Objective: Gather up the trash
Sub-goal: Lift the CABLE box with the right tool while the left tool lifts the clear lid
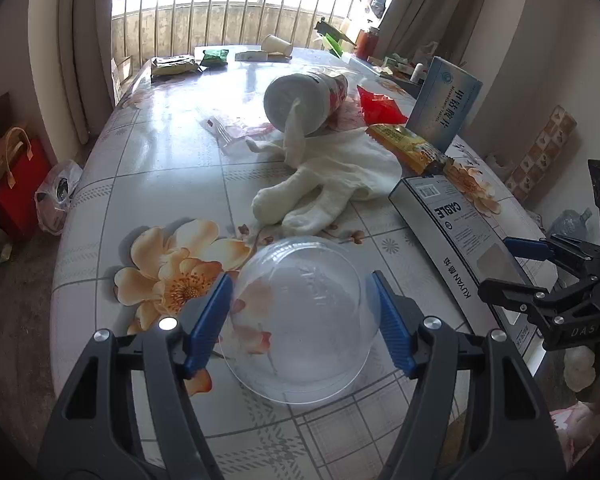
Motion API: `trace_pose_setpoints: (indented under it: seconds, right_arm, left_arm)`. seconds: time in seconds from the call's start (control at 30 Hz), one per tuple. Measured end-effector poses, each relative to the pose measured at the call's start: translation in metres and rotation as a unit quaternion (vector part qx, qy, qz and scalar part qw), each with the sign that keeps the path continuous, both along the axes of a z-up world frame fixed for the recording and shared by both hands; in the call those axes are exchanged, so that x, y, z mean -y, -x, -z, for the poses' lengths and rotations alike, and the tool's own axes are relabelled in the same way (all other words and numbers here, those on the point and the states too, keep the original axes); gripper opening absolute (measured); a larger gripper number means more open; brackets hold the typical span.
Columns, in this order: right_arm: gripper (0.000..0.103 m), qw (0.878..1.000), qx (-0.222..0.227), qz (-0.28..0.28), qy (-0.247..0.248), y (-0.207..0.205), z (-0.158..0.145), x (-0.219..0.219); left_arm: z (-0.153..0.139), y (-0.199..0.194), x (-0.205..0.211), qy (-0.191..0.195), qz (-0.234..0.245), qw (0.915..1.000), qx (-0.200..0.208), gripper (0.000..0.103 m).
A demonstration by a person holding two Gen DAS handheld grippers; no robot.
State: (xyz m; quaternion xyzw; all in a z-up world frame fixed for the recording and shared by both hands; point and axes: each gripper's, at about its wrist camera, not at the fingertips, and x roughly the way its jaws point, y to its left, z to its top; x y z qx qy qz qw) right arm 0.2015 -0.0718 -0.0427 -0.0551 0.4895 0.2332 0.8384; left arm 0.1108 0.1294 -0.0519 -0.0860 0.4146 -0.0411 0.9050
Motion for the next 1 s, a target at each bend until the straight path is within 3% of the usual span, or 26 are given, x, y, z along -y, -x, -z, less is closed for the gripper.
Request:
trace_pose_setpoints:
  seconds: [0.23, 0.43, 0.67, 0.73, 1.0]
  right_arm:
    - [0.086, 0.995, -0.048, 0.029, -0.086, -0.010, 0.001, 0.015]
    - [0.086, 0.999, -0.020, 0.019, -0.020, -0.003, 0.006, -0.007]
    - [0.086, 1.000, -0.017, 0.012, 0.018, -0.002, 0.015, -0.019]
    - [0.080, 0.999, -0.009, 0.017, 0.027, -0.002, 0.015, -0.020]
    - [0.079, 0.998, -0.040, 0.036, -0.030, -0.008, 0.011, -0.003]
  left_arm:
    - [0.003, -0.004, 0.019, -0.030, 0.005, 0.9995, -0.003, 0.066]
    - [0.005, -0.006, 0.024, -0.050, -0.005, 0.9987, -0.011, 0.067]
    - [0.003, -0.011, 0.028, -0.064, -0.014, 0.9976, -0.025, 0.066]
    - [0.002, -0.012, 0.030, -0.063, -0.016, 0.9975, -0.028, 0.066]
    - [-0.001, -0.015, 0.032, -0.056, -0.021, 0.9977, -0.033, 0.065]
